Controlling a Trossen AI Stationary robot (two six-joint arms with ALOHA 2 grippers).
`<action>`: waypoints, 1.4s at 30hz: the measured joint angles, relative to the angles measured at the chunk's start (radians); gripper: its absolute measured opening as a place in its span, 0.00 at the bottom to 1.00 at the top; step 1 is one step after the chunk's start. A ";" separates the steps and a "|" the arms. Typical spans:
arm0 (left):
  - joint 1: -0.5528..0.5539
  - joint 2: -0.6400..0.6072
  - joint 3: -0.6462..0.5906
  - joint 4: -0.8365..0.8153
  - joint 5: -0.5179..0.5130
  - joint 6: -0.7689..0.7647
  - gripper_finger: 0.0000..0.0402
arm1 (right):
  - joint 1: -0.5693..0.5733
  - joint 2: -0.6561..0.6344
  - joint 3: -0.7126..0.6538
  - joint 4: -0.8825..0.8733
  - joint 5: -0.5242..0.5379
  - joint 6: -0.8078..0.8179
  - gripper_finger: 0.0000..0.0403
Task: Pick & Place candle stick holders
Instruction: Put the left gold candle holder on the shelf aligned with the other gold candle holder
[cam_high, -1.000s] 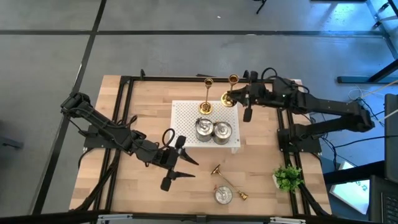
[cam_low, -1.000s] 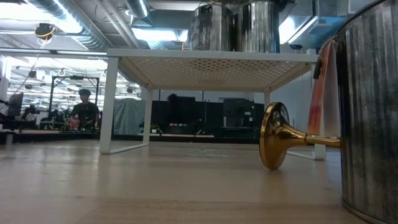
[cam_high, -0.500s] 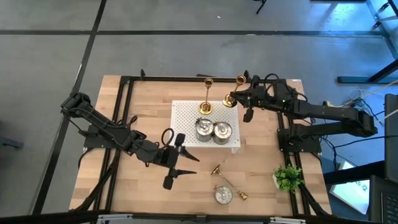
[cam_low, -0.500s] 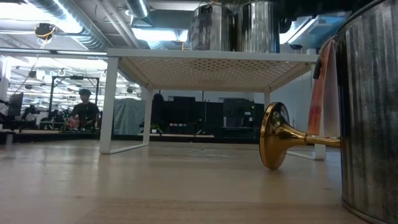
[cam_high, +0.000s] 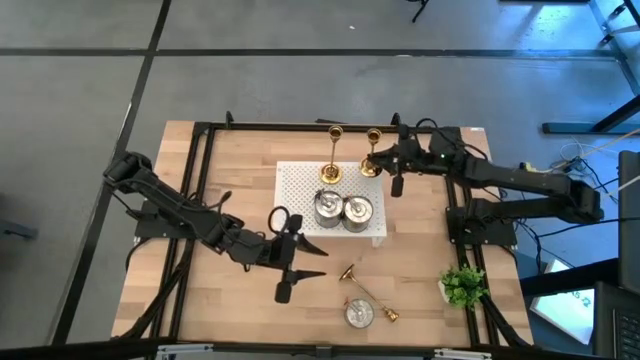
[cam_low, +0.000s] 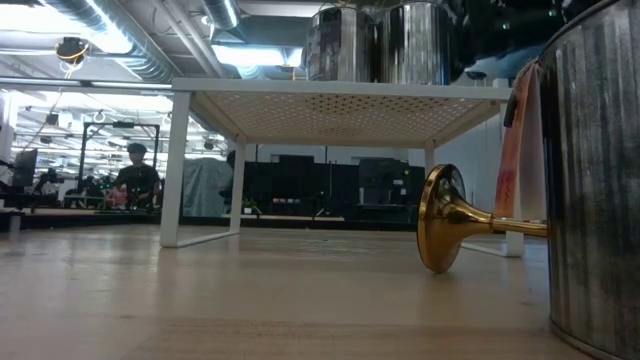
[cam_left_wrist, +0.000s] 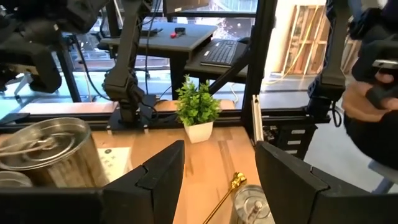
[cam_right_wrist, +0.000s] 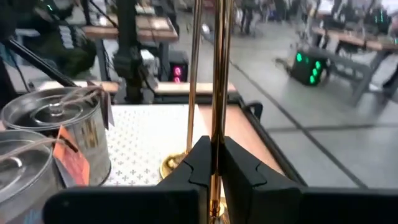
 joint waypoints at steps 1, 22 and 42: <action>0.000 0.008 0.000 0.012 0.000 -0.001 0.48 | -0.010 0.000 -0.020 0.042 -0.022 -0.003 0.05; -0.015 0.053 0.000 0.027 0.012 -0.012 0.48 | -0.100 0.011 -0.126 0.207 -0.210 0.052 0.05; -0.015 0.053 0.000 0.025 0.012 -0.016 0.48 | -0.099 0.099 -0.173 0.305 -0.210 0.076 0.05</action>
